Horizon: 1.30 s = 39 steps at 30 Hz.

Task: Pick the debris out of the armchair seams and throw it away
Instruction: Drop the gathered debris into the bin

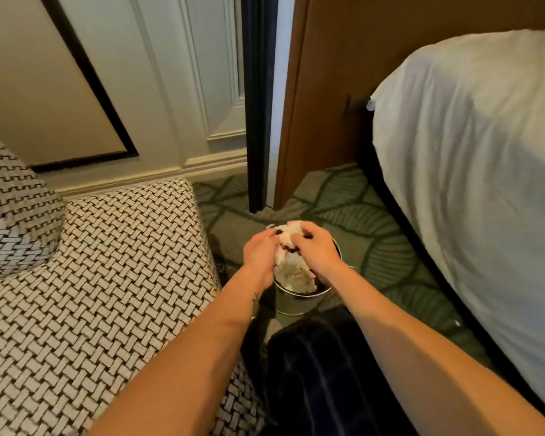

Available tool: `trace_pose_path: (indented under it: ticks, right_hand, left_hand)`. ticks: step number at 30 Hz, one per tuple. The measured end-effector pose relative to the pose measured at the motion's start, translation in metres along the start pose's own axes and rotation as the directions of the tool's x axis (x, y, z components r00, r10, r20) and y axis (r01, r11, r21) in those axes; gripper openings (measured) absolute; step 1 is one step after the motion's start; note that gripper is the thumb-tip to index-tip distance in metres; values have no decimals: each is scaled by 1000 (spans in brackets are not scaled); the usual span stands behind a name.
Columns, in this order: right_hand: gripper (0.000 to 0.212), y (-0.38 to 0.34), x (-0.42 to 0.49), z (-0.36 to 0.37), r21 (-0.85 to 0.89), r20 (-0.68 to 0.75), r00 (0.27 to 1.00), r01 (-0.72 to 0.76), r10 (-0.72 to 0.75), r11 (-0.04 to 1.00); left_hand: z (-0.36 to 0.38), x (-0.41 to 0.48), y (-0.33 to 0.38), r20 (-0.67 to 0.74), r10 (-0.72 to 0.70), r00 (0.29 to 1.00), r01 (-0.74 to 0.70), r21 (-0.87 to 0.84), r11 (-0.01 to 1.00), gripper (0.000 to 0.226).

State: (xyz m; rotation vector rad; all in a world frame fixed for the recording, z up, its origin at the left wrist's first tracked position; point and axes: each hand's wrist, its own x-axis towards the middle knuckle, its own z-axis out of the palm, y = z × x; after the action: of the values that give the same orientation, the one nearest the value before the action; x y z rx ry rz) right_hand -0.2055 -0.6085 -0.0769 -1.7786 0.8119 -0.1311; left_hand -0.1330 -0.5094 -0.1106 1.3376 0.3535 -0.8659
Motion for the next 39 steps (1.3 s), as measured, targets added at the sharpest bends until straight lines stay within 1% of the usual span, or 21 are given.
trace_pose_path:
  ticks: [2, 4, 6, 8, 10, 11, 13, 14, 17, 20, 23, 26, 30, 34, 37, 38, 39]
  right_hand:
    - [32, 9, 7, -12, -15, -58, 998, -24, 23, 1000]
    - [38, 22, 19, -23, -30, -80, 996, -45, 42, 999]
    - [42, 32, 25, -31, -50, -63, 996, -66, 63, 997]
    - [47, 42, 29, -35, -44, -36, 995, -97, 95, 994]
    - [47, 47, 27, -35, -40, -13, 993, -119, 119, 992]
    - [45, 48, 26, -34, -50, 10, 992, -123, 123, 991]
    - [40, 44, 22, -30, -69, 50, 992, -115, 119, 991]
    - [38, 37, 19, -28, -68, 66, 992, -105, 109, 992]
    - [33, 9, 6, -16, -40, 116, 992, -40, 44, 998]
    - [32, -23, -14, 4, 26, 179, 984, -10, 6, 1000]
    - [29, -58, -37, 35, 106, 248, 968, 18, -44, 994]
    - [30, -99, -67, 73, 101, 311, 943, 95, -122, 990]
    - [31, -150, -114, 132, 82, 426, 882, 182, -200, 980]
    - [30, -186, -154, 197, 85, 548, 801, 233, -240, 969]
    - [30, -202, -182, 245, 63, 635, 728, 286, -259, 956]
    - [30, -207, -198, 275, 45, 678, 689, 309, -256, 950]
    - [31, -209, -201, 282, 34, 683, 682, 326, -260, 945]
  left_hand:
    - [11, 9, -6, 27, -59, 998, 59, -21, 998, 32]
    - [22, 0, -4, 55, -116, 992, 119, -54, 991, 31]
    - [28, -3, -7, 124, -190, 974, 198, -59, 978, 32]
    - [28, -2, -13, 166, -244, 955, 257, -60, 965, 41]
    - [31, -4, -15, 166, -246, 955, 265, -102, 959, 39]
    - [28, -3, -16, 146, -219, 965, 238, -125, 963, 39]
    - [25, -7, -12, 84, -194, 977, 207, -183, 961, 52]
    - [22, -11, -8, 78, -173, 982, 186, -210, 960, 54]
    - [4, -36, 7, 95, -122, 988, 144, -272, 952, 52]
    - [-22, -58, 23, 111, -59, 992, 91, -305, 948, 52]
    - [-59, -85, 48, 93, 33, 995, -1, -327, 945, 51]
    - [-105, -113, 76, 59, 136, 989, -107, -349, 931, 49]
    - [-180, -155, 108, -31, 231, 972, -227, -360, 905, 48]
    - [-258, -195, 120, -130, 273, 953, -302, -372, 877, 46]
    - [-315, -223, 114, -204, 267, 942, -331, -422, 844, 49]
    - [-347, -239, 108, -242, 267, 933, -347, -406, 846, 50]
    - [-356, -244, 107, -224, 243, 944, -318, -411, 854, 50]
